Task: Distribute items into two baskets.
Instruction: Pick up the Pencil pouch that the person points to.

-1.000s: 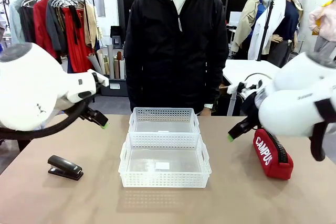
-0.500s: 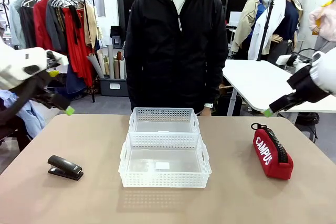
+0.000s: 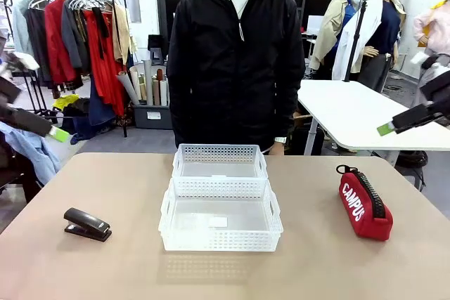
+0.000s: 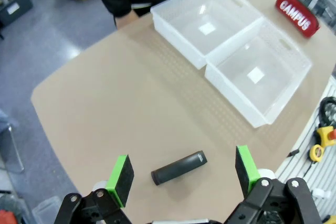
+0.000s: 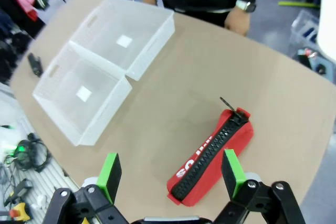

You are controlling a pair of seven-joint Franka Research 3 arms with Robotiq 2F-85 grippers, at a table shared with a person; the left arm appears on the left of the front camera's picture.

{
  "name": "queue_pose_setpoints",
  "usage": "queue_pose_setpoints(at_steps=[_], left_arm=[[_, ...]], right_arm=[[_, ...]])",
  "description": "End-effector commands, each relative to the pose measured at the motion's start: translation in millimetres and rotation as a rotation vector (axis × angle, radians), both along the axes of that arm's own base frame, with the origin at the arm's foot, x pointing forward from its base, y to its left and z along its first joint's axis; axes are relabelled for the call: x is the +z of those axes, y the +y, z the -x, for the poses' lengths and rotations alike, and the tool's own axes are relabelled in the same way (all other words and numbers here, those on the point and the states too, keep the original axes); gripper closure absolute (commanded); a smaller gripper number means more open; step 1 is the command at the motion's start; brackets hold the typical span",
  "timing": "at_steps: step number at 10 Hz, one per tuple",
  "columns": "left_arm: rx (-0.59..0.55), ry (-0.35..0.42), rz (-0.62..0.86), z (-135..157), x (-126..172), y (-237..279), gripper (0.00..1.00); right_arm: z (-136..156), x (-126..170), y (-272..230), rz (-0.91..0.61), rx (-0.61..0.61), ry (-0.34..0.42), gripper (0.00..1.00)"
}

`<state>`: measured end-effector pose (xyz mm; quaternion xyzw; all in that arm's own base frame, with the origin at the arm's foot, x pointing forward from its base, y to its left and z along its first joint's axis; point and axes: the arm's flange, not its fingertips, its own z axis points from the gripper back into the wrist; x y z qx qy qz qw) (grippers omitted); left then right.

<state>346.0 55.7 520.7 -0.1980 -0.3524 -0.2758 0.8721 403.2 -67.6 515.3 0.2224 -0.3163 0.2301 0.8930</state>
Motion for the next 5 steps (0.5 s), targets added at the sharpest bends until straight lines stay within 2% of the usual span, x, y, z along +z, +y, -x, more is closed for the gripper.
queue_pose_setpoints(at_steps=[1,3,5], left_arm=[[-0.026,-0.049,0.056,8,11,14,0.00],[0.002,-0.102,0.071,20,24,29,0.00],[0.024,-0.114,0.052,23,32,38,0.00]], right_arm=[[5,13,-22,-0.042,-0.020,0.025,0.00],[19,26,-45,-0.053,-0.080,0.028,0.00],[30,28,-61,-0.088,-0.082,0.021,0.00]])
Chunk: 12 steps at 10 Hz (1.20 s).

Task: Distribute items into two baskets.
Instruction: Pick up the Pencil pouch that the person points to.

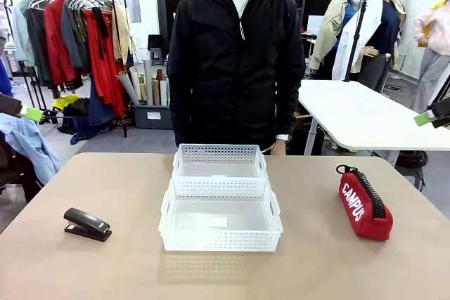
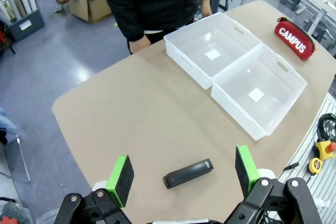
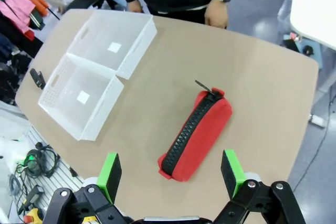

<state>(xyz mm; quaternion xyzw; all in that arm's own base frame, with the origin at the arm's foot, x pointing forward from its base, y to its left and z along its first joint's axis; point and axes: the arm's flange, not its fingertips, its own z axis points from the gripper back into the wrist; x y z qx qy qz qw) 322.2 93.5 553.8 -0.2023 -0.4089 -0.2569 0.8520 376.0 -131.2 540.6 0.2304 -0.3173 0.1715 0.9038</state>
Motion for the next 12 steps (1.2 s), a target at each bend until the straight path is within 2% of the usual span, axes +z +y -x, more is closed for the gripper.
queue_pose_setpoints(at_steps=[1,3,8,9,12], left_arm=[[-0.030,0.011,-0.023,-6,1,5,0.00],[-0.045,0.040,-0.026,-10,2,17,0.00],[-0.033,0.028,0.015,-7,-5,33,0.00],[-0.013,0.047,-0.024,-7,-3,24,0.00],[-0.013,0.047,-0.024,-7,-3,24,0.00]], right_arm=[[5,-2,-3,-0.071,0.025,-0.025,0.00],[10,-4,-9,-0.115,0.030,-0.062,0.00],[12,-7,-5,-0.135,0.074,-0.044,0.00],[11,-2,-6,-0.115,0.034,-0.029,0.00],[11,-2,-6,-0.115,0.034,-0.029,0.00]])
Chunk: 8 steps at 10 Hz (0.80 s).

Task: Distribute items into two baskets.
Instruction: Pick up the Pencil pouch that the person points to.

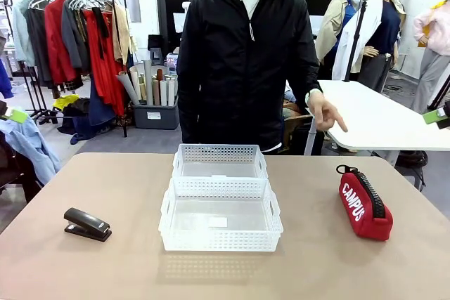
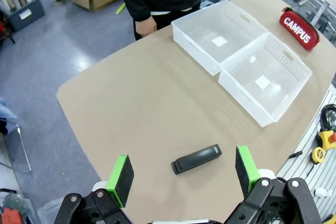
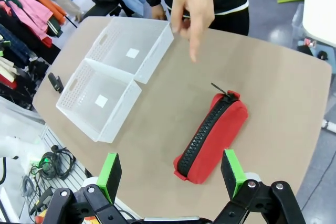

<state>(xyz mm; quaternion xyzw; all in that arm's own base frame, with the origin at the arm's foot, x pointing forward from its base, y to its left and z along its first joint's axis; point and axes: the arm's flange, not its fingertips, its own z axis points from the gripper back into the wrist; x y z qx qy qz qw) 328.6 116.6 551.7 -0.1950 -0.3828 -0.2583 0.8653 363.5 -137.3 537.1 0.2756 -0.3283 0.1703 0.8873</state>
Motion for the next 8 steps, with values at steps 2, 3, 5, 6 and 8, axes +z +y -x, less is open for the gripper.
queue_pose_setpoints(at_steps=[2,3,5,6,8], left_arm=[[-0.013,-0.004,0.009,-0.4,-0.5,0.7,0.00],[-0.013,-0.004,0.009,-0.4,-0.5,0.7,0.00],[-0.013,-0.004,0.009,-0.4,-0.5,0.7,0.00],[-0.013,-0.004,0.009,-0.4,-0.5,0.7,0.00],[-0.013,-0.004,0.009,-0.4,-0.5,0.7,0.00]], right_arm=[[-1.5,1.0,0.2,-0.021,0.006,-0.015,0.00],[-1.5,1.0,0.2,-0.021,0.006,-0.015,0.00],[-1.5,1.0,0.2,-0.021,0.006,-0.015,0.00],[-1.5,1.0,0.2,-0.021,0.006,-0.015,0.00],[-1.5,1.0,0.2,-0.021,0.006,-0.015,0.00]])
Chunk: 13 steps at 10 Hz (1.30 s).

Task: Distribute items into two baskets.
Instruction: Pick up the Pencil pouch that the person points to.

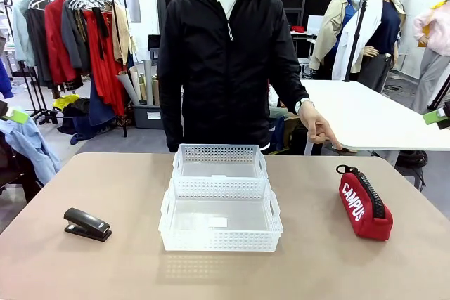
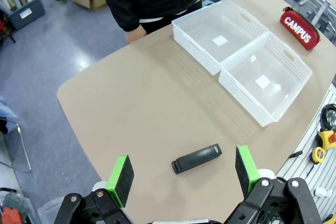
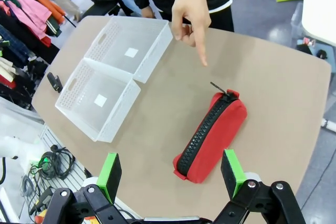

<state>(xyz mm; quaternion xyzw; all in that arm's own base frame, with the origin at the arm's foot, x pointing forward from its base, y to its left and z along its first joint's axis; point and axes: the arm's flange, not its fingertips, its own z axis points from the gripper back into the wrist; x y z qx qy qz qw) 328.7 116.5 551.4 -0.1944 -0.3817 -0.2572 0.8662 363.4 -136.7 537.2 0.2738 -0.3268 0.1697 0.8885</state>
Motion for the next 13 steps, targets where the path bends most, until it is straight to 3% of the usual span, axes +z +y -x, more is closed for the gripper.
queue_pose_setpoints(at_steps=[1,6,9,13], left_arm=[[-0.015,-0.007,0.010,0,0,1,0.00],[-0.015,-0.007,0.010,0,0,1,0.00],[-0.015,-0.007,0.010,0,0,1,0.00],[-0.015,-0.007,0.010,0,0,1,0.00]], right_arm=[[0,0,0,0.000,0.000,0.000,0.00],[-69,3,30,0.045,0.073,0.236,0.00],[-104,-10,47,0.135,-0.007,0.458,0.00],[-130,-40,71,0.273,-0.105,0.673,0.00]])
